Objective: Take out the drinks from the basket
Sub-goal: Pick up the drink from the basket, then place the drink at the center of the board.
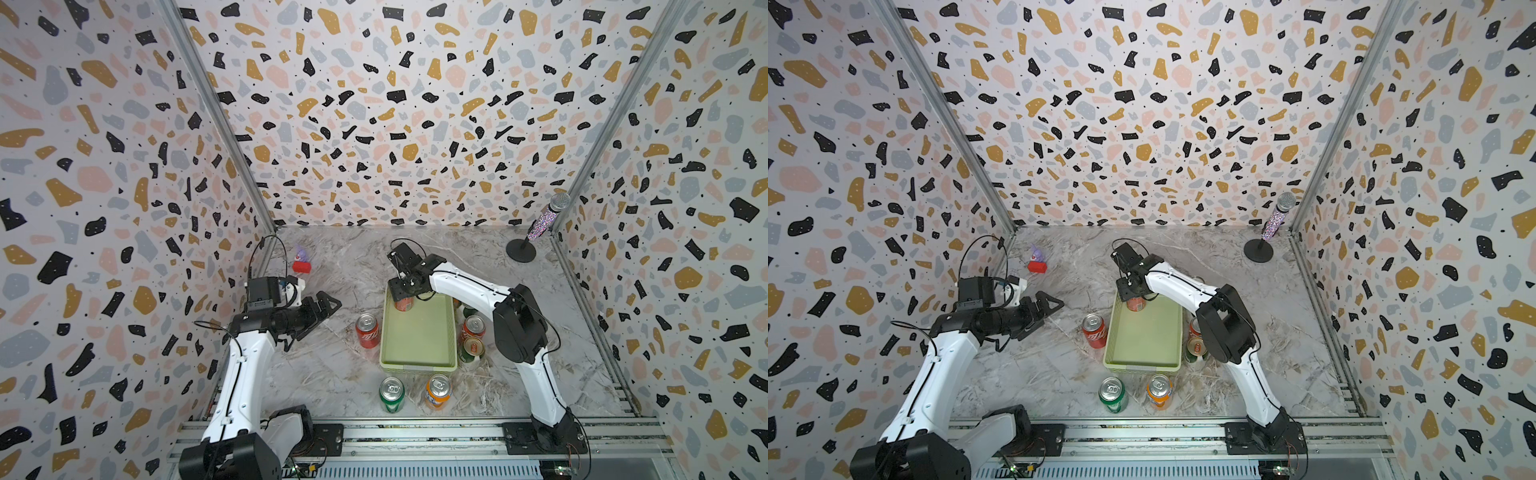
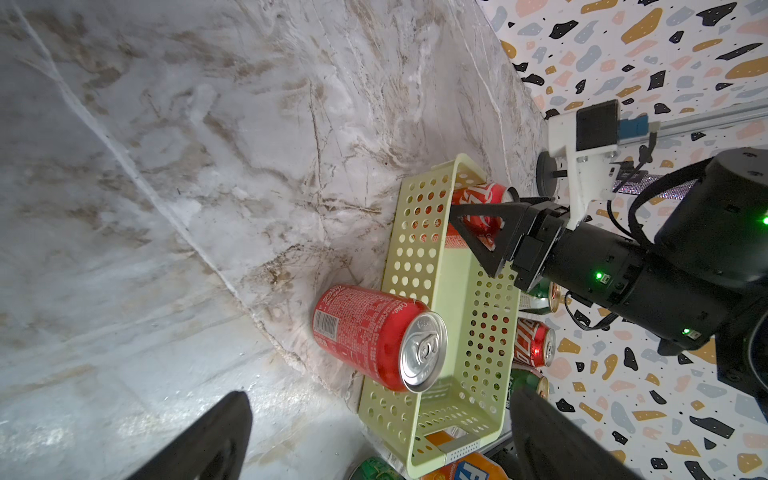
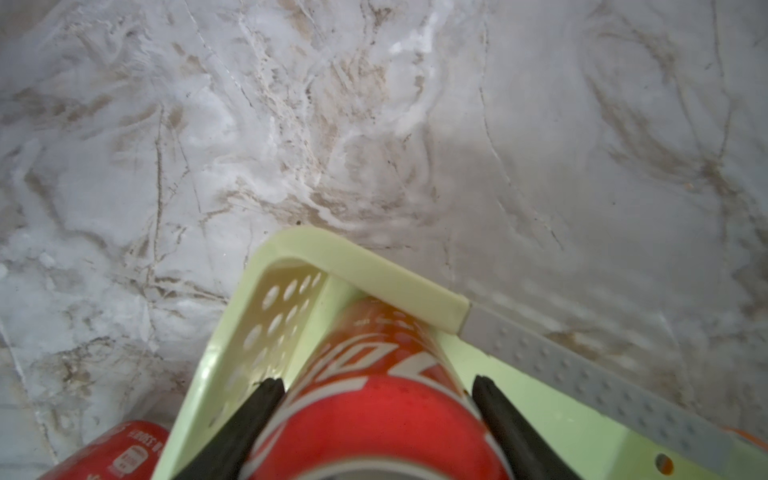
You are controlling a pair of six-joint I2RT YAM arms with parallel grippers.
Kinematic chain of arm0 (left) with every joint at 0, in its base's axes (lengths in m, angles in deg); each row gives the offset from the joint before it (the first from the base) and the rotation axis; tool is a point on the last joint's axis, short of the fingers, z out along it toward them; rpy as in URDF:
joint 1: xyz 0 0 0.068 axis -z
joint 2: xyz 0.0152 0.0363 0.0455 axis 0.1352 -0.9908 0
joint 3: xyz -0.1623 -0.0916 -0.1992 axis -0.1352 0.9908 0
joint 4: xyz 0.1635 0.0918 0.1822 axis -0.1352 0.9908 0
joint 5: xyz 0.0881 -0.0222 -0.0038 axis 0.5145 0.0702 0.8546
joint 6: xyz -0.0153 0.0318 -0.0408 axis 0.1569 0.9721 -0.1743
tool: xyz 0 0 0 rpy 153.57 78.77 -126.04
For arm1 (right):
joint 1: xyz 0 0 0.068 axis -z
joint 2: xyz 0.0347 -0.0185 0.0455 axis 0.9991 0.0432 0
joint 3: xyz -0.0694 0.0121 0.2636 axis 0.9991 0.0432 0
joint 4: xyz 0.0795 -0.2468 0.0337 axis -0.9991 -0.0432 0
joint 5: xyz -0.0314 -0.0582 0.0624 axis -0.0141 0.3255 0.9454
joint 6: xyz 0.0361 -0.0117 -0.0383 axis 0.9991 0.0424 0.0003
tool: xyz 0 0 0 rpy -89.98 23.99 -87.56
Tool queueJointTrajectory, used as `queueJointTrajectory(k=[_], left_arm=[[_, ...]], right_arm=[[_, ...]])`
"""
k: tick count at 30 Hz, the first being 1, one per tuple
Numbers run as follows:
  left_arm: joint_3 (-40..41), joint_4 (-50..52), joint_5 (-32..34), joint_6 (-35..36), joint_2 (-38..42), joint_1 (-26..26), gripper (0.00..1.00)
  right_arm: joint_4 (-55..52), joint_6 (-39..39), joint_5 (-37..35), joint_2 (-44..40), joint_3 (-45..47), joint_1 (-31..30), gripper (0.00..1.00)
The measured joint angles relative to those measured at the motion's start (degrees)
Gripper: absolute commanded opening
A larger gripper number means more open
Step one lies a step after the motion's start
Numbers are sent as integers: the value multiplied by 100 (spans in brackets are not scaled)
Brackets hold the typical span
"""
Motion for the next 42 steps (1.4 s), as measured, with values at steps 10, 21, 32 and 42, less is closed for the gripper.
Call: queueJointTrajectory(k=[10, 21, 32, 42], left_arm=[[0, 0, 24, 2, 4, 0, 100], [0, 20, 197, 26, 2, -13, 100], [0, 26, 317, 26, 98, -52, 100], [-2, 26, 339, 26, 140, -125, 100]], right_arm=[[-72, -68, -264, -977, 70, -85, 36], [-83, -278, -529, -1427, -186, -732, 35], [-201, -393, -356, -387, -1488, -966, 36], [-358, -433, -229, 503, -1987, -992, 36]])
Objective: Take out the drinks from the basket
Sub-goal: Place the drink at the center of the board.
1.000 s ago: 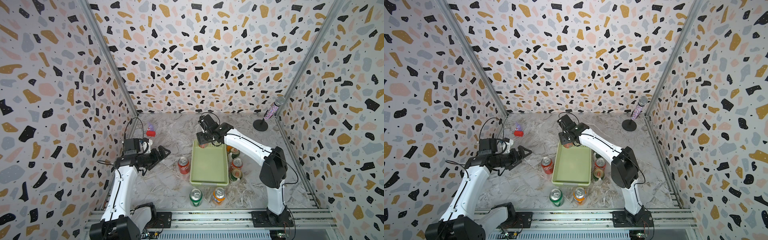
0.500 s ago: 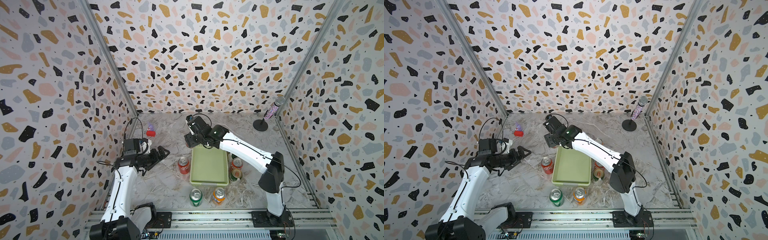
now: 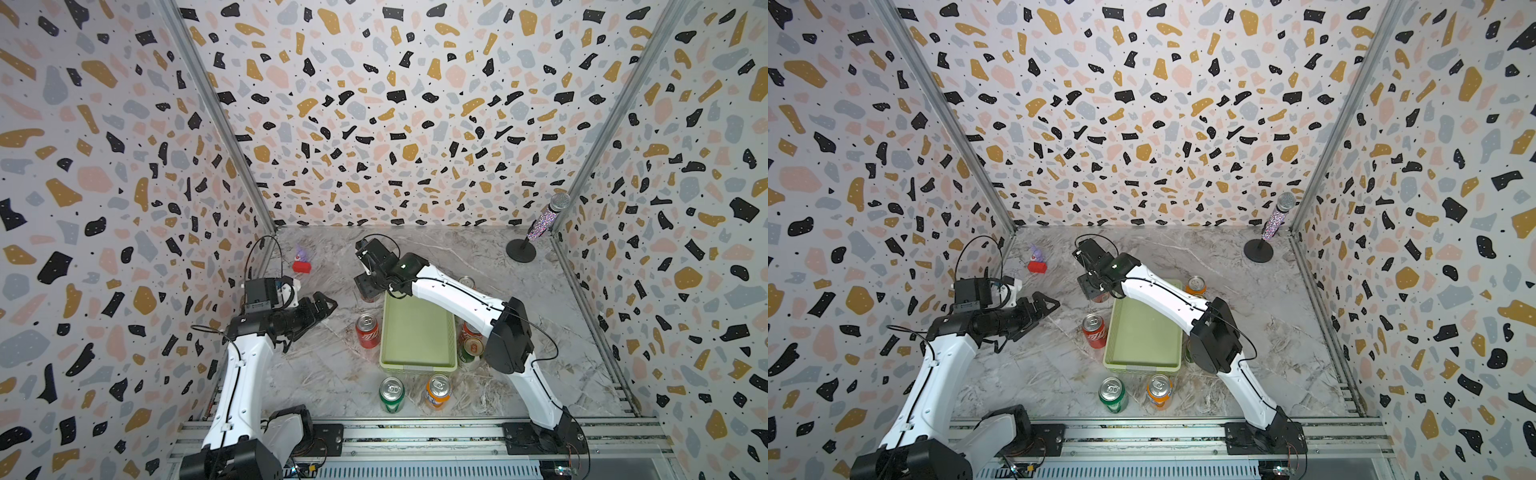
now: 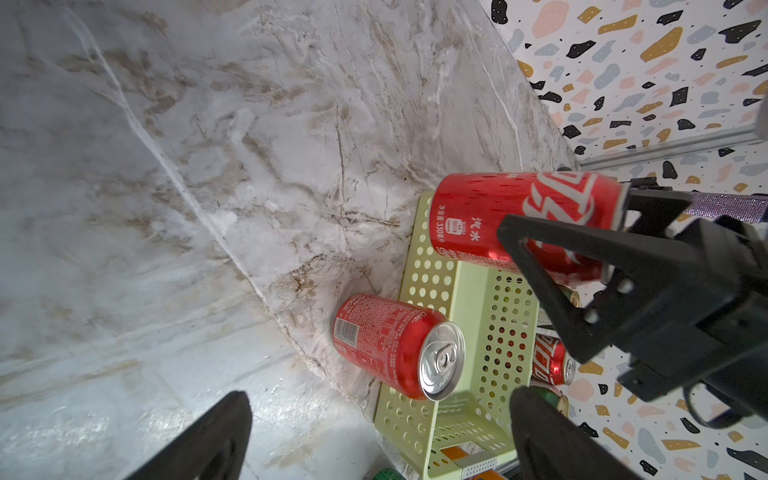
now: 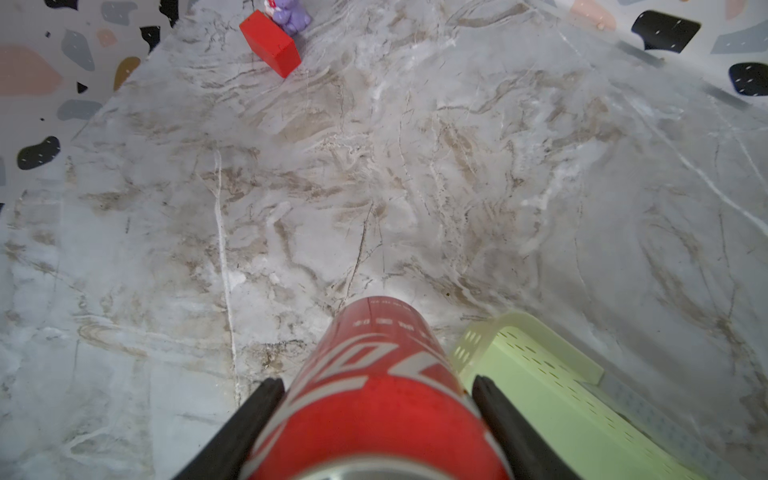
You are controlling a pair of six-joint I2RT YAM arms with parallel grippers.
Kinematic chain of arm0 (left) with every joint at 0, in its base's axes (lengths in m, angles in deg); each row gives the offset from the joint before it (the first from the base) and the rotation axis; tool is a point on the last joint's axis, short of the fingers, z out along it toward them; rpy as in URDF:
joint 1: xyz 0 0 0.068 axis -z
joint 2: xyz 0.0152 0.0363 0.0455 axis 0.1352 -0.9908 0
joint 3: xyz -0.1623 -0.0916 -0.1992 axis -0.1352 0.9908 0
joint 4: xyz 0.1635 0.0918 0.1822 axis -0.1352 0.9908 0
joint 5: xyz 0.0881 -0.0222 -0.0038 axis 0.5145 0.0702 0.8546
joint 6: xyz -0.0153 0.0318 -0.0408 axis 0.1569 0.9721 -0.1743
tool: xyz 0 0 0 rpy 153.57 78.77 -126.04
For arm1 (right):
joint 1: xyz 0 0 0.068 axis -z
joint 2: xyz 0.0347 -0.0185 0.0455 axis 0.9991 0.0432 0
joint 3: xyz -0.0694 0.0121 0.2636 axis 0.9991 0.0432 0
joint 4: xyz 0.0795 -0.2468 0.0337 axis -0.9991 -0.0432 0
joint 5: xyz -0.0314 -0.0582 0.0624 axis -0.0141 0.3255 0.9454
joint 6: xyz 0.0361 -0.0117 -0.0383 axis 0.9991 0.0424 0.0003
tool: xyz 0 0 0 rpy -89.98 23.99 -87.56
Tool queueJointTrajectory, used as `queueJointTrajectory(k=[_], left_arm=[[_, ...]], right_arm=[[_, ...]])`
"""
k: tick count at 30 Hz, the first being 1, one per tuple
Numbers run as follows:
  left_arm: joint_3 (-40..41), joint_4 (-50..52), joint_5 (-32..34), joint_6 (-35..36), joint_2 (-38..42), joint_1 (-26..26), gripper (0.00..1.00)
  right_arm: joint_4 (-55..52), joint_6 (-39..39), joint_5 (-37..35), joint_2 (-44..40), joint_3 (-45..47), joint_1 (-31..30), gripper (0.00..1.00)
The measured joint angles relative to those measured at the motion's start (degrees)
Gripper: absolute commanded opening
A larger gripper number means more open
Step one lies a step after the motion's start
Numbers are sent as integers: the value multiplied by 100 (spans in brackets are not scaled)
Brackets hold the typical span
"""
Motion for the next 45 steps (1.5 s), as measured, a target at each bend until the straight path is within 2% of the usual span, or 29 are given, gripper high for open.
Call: queueJointTrajectory(k=[19, 25, 38, 45], left_arm=[[0, 2, -7, 0, 48, -24, 100], [0, 0, -17, 0, 55, -39, 100], [0, 2, -17, 0, 55, -39, 100], [2, 2, -28, 0, 55, -39, 100]], right_arm=[[-81, -76, 46, 774, -260, 0, 39], [-87, -83, 131, 927, -260, 0, 47], [-125, -105, 192, 949, -260, 0, 76], [-138, -118, 177, 946, -264, 0, 79]])
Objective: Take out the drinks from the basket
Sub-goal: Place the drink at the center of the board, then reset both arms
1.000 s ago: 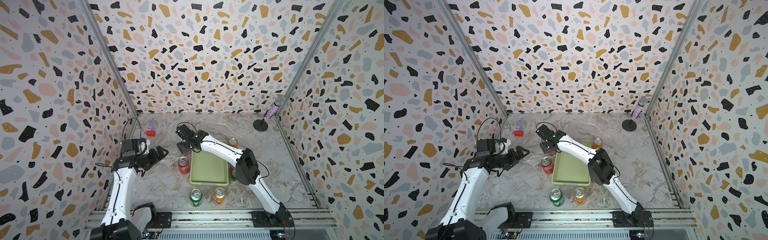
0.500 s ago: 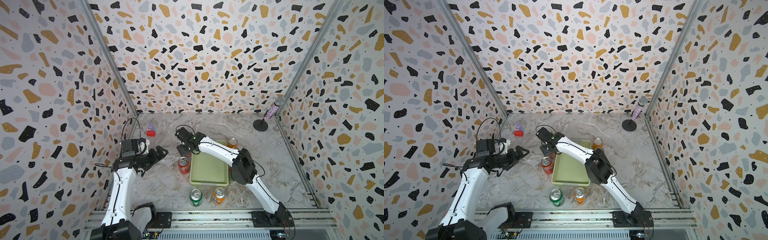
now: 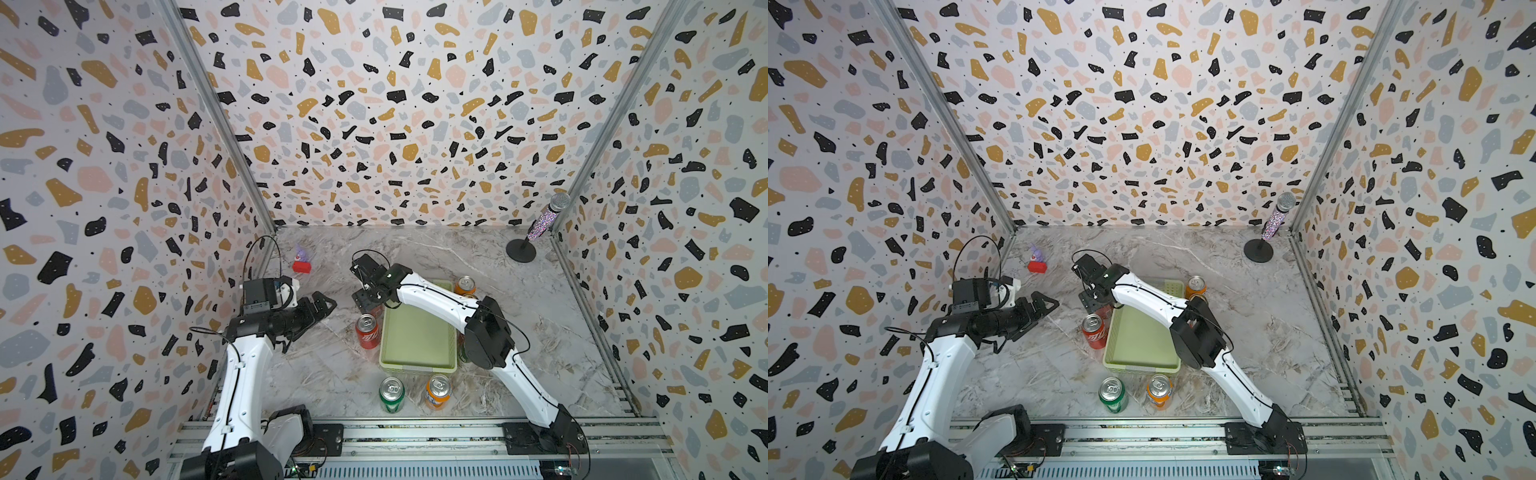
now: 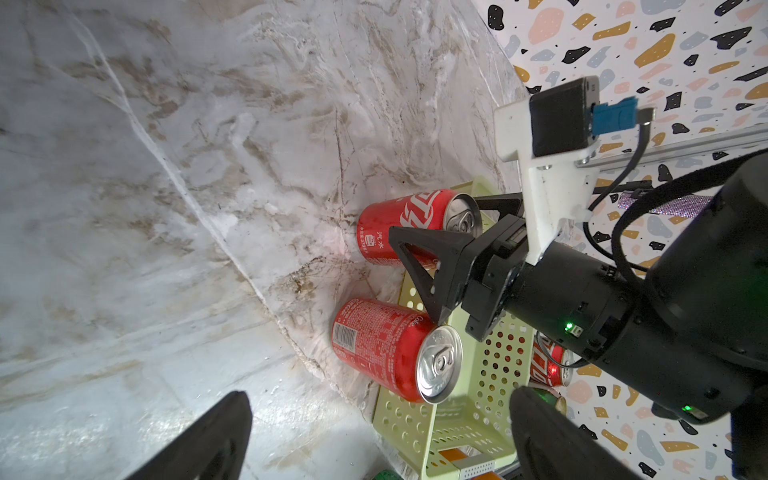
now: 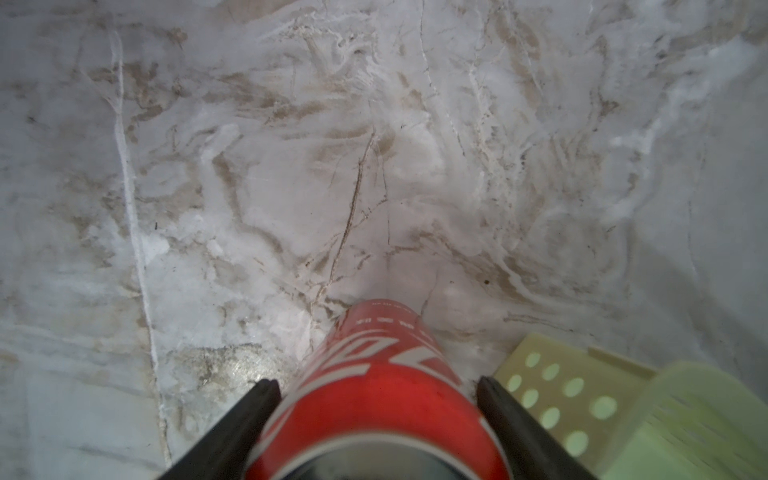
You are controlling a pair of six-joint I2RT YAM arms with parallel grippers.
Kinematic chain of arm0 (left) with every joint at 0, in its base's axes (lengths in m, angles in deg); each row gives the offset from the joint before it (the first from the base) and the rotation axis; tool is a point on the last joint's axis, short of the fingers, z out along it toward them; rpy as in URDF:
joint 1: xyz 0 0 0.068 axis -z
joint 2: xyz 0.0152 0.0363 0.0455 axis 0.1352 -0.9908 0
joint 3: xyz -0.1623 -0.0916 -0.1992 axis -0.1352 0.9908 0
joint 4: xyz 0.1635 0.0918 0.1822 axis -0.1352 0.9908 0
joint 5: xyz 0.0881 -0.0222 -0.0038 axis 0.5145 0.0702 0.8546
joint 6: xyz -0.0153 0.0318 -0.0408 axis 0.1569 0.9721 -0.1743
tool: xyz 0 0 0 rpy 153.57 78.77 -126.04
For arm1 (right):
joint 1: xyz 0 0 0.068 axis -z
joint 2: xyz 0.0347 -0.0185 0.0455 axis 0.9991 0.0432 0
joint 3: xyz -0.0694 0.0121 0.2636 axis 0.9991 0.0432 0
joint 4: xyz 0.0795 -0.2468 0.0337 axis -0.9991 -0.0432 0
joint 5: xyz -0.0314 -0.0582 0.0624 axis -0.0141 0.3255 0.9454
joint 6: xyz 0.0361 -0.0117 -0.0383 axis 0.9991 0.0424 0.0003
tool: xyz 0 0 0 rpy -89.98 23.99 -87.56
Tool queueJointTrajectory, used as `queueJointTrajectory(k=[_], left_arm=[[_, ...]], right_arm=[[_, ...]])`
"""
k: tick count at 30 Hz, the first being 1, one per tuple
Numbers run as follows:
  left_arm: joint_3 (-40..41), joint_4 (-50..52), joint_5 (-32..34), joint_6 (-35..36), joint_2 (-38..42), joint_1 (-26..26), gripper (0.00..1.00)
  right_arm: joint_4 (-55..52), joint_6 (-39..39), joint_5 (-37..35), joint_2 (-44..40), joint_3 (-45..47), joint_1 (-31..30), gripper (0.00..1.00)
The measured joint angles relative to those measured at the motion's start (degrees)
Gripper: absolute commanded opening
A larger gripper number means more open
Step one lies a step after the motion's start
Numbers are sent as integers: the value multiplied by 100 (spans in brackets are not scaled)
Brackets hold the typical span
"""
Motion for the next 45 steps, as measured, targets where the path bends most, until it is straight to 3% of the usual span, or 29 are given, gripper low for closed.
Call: queueJointTrajectory(k=[11, 18, 31, 39, 45], left_arm=[[0, 0, 9, 0, 4, 0, 100], [-2, 0, 120, 0, 168, 0, 100], [-2, -13, 815, -103, 542, 2, 100], [-2, -485, 1224, -789, 828, 31, 99], [455, -1233, 2520, -1174, 1412, 367, 100]], right_arm=[[11, -85, -33, -133, 11, 0, 94], [133, -243, -343, -1207, 597, 0, 100], [1327, -664, -393, -4459, 3351, 260, 100], [1834, -671, -516, -5908, 5578, 1239, 100], [1930, -437, -535, -6658, 6603, 2085, 100]])
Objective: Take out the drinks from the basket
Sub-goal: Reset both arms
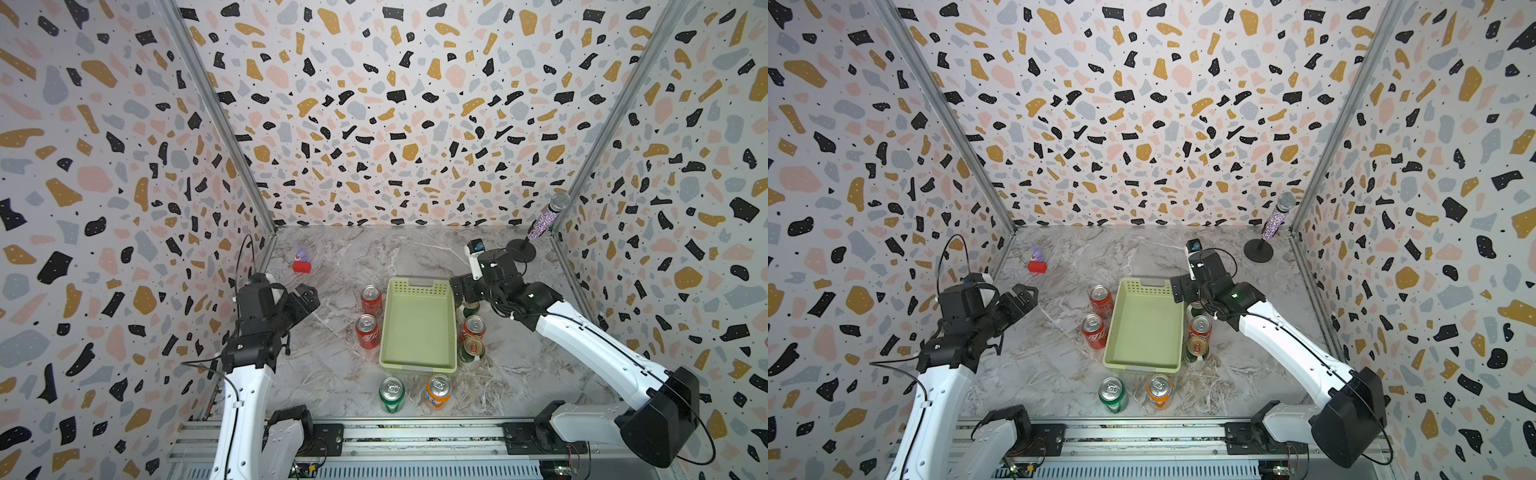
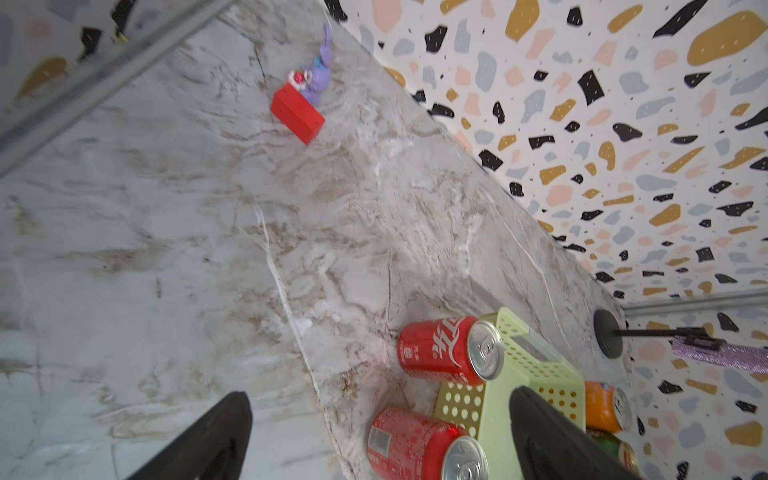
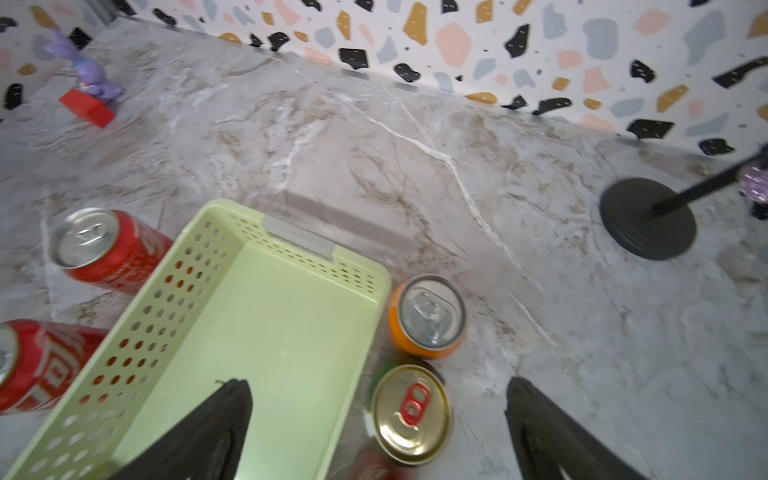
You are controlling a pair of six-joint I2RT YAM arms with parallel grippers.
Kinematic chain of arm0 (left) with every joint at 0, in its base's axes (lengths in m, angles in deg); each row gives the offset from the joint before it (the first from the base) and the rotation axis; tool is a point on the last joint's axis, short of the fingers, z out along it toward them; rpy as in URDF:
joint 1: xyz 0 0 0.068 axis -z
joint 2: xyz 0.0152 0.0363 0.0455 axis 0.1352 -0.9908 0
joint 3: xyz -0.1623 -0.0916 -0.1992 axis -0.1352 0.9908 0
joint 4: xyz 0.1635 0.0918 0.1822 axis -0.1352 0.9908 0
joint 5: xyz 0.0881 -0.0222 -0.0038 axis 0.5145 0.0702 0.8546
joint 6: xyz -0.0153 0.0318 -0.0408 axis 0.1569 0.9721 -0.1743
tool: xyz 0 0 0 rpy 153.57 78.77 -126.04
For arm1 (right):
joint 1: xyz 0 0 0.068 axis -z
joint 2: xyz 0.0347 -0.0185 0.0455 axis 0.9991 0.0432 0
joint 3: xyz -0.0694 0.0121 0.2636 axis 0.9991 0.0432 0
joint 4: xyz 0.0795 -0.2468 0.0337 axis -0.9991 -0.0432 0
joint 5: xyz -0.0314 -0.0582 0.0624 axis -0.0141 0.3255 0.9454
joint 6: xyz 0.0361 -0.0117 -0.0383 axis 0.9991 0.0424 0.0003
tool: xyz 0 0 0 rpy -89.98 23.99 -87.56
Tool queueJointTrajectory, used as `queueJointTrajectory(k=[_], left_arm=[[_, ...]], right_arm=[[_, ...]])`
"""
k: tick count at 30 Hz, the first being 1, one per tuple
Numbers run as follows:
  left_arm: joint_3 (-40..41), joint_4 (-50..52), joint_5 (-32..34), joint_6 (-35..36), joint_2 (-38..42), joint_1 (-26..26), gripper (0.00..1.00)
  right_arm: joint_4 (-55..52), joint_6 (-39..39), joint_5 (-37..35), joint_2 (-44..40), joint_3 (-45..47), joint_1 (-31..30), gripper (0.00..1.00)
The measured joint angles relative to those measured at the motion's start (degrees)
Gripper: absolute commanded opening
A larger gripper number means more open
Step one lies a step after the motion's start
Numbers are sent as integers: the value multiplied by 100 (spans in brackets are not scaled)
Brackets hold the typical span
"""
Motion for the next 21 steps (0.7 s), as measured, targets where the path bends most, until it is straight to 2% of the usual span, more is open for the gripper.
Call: queueJointTrajectory(k=[4, 11, 16, 21], left_arm=[[649, -520, 984, -271, 376, 98, 100], [1285, -1453, 2538, -345, 190, 415, 100], [1484, -2371, 3528, -164, -367, 542, 100], [1493, -3045, 4030, 208, -1209, 542, 100]], right_arm=[[107, -4, -140, -170, 315, 269, 100], [535, -66, -415, -177, 1027, 1078, 100], [741, -197, -599, 13, 1303, 1652, 100], [1025, -374, -769, 361, 1331, 1886, 100]])
